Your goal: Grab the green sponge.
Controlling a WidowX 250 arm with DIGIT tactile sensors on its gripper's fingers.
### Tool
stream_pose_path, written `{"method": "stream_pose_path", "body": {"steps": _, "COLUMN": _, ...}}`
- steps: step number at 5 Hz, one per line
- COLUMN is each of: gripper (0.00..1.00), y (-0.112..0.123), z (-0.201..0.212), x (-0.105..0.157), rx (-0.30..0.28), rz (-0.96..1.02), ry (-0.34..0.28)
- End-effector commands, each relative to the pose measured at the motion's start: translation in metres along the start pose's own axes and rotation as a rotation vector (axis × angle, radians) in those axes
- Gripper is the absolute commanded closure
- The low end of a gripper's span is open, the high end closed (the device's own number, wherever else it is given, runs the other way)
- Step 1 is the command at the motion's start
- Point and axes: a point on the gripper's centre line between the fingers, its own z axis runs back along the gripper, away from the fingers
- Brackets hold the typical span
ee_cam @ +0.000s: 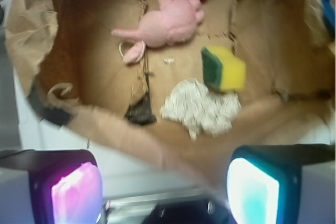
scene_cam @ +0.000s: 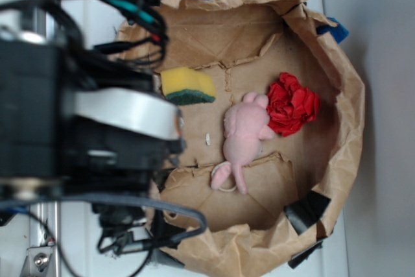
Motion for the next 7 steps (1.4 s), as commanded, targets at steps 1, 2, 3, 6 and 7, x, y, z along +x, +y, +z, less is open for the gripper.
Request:
{"method": "stream_pose_path", "body": {"steps": 1, "gripper": 0.0, "y": 0.027, "z": -0.025, "x": 0.031, "rx": -0.036, "rz": -0.065, "ry": -0.045}}
{"method": "stream_pose_path", "body": {"steps": 2, "gripper": 0.0, "y": 0.044, "z": -0.029, "x": 0.029, "rx": -0.067, "rz": -0.062, "ry": -0.077}}
{"method": "stream_pose_path", "body": {"steps": 3, "gripper": 0.0, "y": 0.05, "z": -0.027, "x": 0.023, "rx": -0.099, "rz": -0.084, "ry": -0.104}}
{"method": "stream_pose_path", "body": {"steps": 6, "gripper": 0.0, "y": 0.059, "z": -0.036, "x": 0.025, "rx": -0.103, "rz": -0.046, "ry": -0.136}}
{"method": "stream_pose_path", "body": {"steps": 7, "gripper": 0.0, "y": 0.059, "z": -0.036, "x": 0.025, "rx": -0.103, "rz": -0.046, "ry": -0.136}}
